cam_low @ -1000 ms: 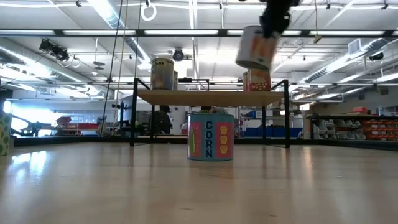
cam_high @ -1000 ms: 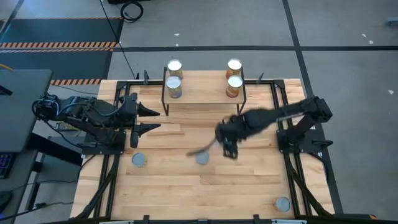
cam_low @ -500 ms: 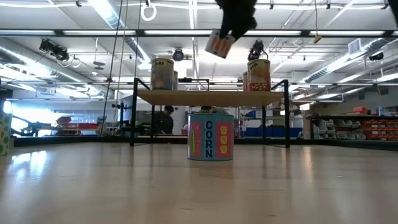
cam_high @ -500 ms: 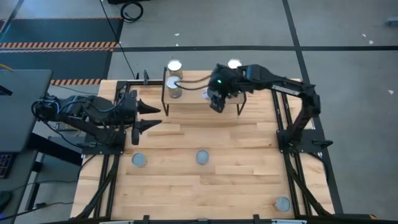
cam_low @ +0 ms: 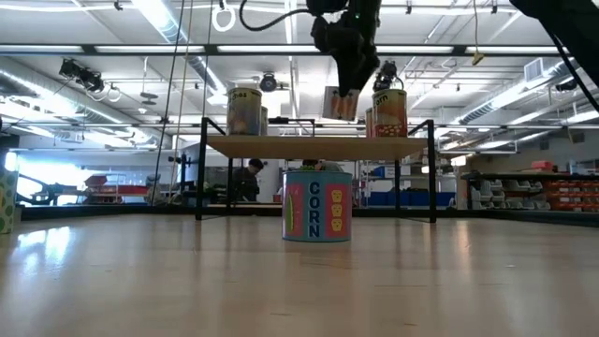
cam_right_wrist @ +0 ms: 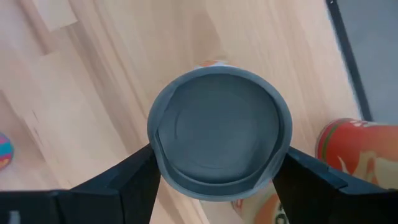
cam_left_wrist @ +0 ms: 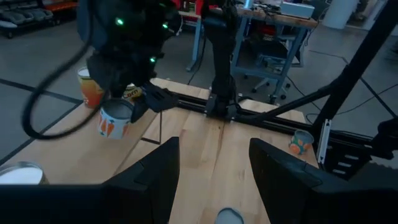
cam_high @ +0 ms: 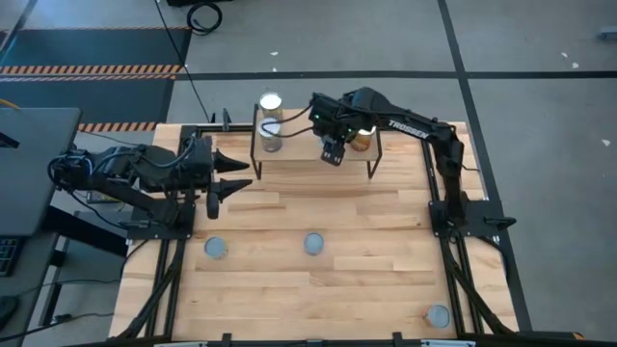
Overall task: Pick and place cans onto a shelf
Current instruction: Put the canned carrot on the shelf
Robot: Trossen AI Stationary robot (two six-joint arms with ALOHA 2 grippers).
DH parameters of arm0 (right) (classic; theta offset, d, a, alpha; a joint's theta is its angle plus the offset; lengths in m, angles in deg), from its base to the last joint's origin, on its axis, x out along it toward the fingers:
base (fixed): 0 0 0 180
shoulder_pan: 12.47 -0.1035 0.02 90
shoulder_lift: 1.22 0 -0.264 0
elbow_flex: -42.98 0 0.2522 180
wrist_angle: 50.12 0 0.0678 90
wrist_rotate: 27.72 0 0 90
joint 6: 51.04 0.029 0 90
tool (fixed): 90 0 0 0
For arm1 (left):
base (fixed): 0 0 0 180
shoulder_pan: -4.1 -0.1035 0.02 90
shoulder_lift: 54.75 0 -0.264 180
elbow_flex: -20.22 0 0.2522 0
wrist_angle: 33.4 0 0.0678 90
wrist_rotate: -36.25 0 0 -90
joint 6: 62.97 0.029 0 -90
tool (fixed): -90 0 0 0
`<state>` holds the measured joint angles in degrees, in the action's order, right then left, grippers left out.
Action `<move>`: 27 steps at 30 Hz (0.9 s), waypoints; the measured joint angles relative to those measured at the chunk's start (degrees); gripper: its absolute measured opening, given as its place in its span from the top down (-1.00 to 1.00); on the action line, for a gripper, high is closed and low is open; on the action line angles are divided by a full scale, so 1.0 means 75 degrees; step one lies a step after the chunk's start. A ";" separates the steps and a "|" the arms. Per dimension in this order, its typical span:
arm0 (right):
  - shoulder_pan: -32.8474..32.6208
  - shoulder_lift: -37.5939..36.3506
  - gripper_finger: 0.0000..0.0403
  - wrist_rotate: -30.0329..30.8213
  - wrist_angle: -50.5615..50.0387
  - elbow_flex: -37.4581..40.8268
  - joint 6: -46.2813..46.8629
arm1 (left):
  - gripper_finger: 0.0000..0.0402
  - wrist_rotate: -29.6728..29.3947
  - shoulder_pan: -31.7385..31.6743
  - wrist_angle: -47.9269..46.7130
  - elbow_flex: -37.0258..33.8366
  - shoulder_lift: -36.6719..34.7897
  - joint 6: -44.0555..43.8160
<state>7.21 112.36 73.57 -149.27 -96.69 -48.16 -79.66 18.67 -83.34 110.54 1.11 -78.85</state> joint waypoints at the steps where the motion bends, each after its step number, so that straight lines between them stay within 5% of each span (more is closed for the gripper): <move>1: 0.0060 0.0019 -0.37 -0.0077 0.0021 -0.0008 -0.0008 | 0.01 -0.0012 0.0000 0.0002 0.0000 0.0000 0.0000; 27: 0.0908 0.0101 -0.38 -0.0770 0.0008 0.0386 -0.3756 | 0.01 -0.0376 0.0006 -0.0001 0.0000 0.0000 -0.0203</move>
<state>14.02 113.12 67.80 -149.21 -93.79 -76.33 -82.48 18.71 -83.35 110.54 1.11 -80.37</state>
